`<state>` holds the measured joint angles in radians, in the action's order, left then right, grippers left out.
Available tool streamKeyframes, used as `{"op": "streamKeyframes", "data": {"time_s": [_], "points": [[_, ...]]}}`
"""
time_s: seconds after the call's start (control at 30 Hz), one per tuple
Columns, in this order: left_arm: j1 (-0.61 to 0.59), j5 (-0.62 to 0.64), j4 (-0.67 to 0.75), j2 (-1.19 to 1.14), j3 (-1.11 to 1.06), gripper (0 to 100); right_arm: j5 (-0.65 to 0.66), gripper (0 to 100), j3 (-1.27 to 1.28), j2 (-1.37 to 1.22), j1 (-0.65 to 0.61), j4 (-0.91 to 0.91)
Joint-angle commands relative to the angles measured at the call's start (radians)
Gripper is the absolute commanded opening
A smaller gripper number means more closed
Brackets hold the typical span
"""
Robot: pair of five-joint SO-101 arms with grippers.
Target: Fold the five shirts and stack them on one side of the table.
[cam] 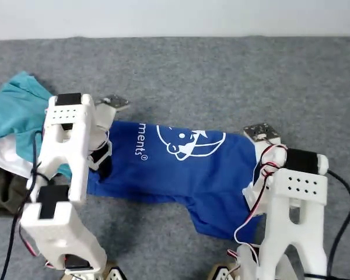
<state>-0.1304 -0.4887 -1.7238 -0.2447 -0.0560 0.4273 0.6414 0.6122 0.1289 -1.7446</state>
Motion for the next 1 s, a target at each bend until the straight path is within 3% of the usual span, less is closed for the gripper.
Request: {"op": "streamKeyframes", "data": {"time_s": [0.0, 0.33, 0.5, 0.57, 0.8, 0.97], "points": [[-0.008, -0.009, -0.031, 0.157, 0.004, 13, -0.012, 31.7, -0.089, 0.021, 0.010, 0.038], [0.055, 0.003, -0.028, 0.348, 0.001, 13, -0.015, 31.7, -0.123, 0.030, 0.016, 0.056], [0.098, 0.163, 0.086, 0.345, -0.004, 9, -0.015, 31.7, -0.181, 0.050, 0.018, -0.010], [0.144, 0.170, 0.091, 0.333, -0.002, 5, -0.015, 31.7, -0.216, 0.061, 0.048, -0.025], [0.479, 0.172, 0.012, 0.255, -0.002, 1, -0.017, 19.4, -0.413, 0.070, 0.343, -0.022], [0.718, 0.175, 0.049, 0.204, 0.004, 8, -0.017, 17.6, -0.517, 0.076, 0.522, -0.038]]}}
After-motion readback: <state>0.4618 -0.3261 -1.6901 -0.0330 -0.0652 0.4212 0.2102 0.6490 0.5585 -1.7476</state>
